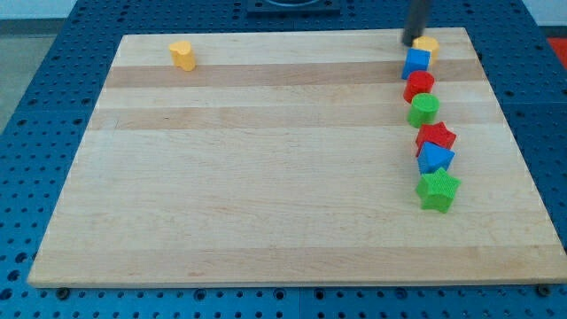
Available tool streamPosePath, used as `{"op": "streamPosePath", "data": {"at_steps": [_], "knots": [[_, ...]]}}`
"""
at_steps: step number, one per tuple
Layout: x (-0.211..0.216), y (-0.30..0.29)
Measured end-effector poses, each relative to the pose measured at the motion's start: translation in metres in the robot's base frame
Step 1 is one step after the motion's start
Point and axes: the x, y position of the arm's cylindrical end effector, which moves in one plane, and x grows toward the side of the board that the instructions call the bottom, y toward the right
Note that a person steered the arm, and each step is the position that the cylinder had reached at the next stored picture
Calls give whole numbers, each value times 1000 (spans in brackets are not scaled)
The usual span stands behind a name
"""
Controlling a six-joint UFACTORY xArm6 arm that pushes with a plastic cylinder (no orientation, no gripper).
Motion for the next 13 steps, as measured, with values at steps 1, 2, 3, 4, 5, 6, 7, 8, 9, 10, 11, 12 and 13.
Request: {"op": "streamPosePath", "data": {"at_steps": [1,2,3,4,5,6,7,8,9,10,11,12,13], "knots": [[0,40],[31,78],[81,35],[80,-40],[69,-89],[34,-102],[32,-57],[9,-43],[4,-61],[3,-71],[3,-72],[4,-72],[4,-108]]}}
